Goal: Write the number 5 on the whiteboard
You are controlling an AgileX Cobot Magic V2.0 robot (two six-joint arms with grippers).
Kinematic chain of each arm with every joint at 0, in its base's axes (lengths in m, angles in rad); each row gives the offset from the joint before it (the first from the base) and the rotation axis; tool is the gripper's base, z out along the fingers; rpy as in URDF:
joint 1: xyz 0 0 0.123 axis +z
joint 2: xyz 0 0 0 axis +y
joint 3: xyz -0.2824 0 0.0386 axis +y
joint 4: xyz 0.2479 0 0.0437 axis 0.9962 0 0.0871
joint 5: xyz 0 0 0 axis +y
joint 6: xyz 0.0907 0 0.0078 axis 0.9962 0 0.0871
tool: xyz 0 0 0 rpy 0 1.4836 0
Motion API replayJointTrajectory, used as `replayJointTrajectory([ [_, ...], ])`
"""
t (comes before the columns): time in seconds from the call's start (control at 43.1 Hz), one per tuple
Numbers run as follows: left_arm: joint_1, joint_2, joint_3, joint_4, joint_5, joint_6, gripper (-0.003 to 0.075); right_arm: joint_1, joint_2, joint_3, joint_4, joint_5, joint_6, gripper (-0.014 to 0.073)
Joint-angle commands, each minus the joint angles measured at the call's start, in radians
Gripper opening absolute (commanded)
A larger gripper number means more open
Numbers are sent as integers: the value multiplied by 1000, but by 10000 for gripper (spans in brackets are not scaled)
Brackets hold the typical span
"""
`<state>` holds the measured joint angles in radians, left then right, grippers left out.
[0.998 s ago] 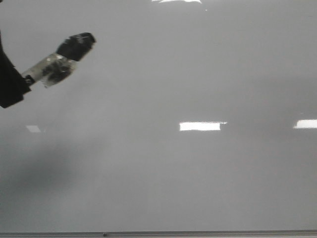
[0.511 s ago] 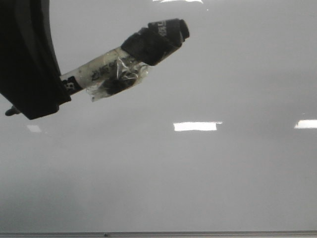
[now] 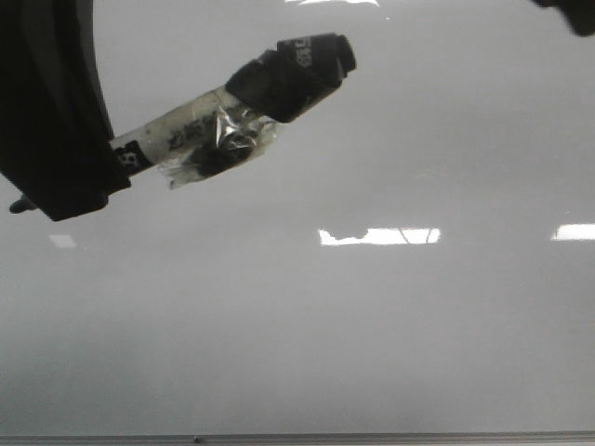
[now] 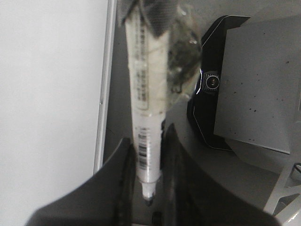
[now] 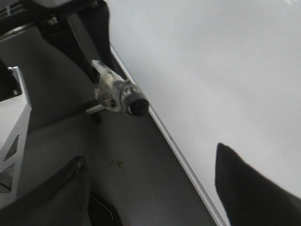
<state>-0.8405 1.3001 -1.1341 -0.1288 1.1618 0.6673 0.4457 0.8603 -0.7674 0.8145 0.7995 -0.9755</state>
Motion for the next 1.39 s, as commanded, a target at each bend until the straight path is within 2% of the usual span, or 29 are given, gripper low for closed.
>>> replayJointTrajectory([
  [0.0, -7, -32, -32, -20, -34, 1, -20, 30, 98, -84, 104, -28, -104, 572],
  [0.395, -7, -32, -32, -20, -37, 1, -20, 169, 386, -247, 136, 21, -155, 572],
  [0.557, -7, -32, -32, -20, -37, 1, -20, 174, 420, -255, 136, 37, -155, 542],
  [0.673, -7, -32, -32, -20, -37, 1, -20, 174, 421, -255, 136, 36, -155, 405],
  [0.905, -7, -32, -32, -20, -37, 1, -20, 174, 421, -255, 100, 54, -155, -60],
  [1.091, -7, -32, -32, -20, -39, 1, -15, 173, 421, -255, 87, 43, -155, -68],
  [1.16, -7, -32, -32, -20, -40, 1, 29, 171, 421, -255, 85, 37, -155, -68],
  [1.184, -7, -32, -32, -20, -40, -1, 64, 169, 421, -255, 84, 36, -155, -68],
  [1.253, -7, -32, -32, -22, -42, -9, 193, 158, 421, -255, 84, 38, -155, -68],
  [1.369, -7, -32, -32, -20, -68, -48, 460, 134, 421, -255, 84, 48, -154, -68],
])
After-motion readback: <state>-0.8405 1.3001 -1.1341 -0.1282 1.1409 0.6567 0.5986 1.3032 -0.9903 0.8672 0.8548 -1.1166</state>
